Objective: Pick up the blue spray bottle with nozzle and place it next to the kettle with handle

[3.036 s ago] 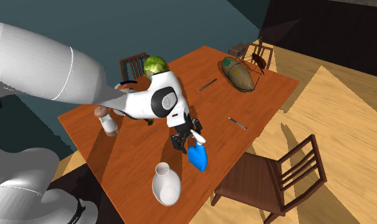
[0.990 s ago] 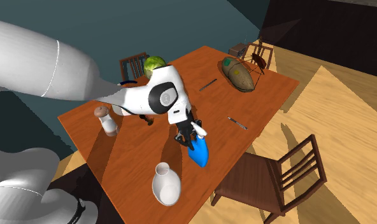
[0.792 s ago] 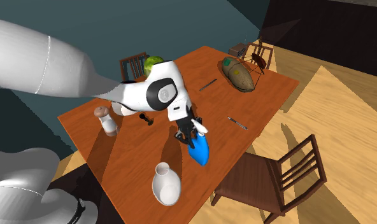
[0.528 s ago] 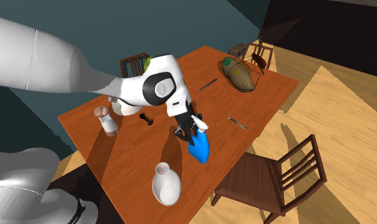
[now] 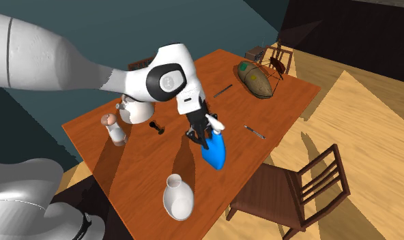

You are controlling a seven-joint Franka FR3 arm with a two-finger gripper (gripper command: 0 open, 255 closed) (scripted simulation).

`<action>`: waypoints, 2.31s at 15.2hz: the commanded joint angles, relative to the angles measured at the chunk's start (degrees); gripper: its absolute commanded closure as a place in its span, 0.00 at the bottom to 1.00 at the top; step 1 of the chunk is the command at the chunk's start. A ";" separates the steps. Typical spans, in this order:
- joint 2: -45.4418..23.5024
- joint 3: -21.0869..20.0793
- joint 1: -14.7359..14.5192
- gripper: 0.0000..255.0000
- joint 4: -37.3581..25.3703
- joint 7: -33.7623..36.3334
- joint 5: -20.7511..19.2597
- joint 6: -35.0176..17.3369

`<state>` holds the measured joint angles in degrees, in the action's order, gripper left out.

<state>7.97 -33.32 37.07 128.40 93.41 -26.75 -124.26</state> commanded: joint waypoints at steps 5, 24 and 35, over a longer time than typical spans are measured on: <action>2.12 0.53 -0.36 1.00 -2.56 -3.11 2.45 3.59; 5.21 1.69 -0.79 1.00 -13.87 -10.36 6.47 16.00; 4.71 1.69 -0.62 1.00 -22.30 -13.27 6.93 23.48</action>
<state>12.84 -31.59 36.42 106.87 80.33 -19.79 -101.40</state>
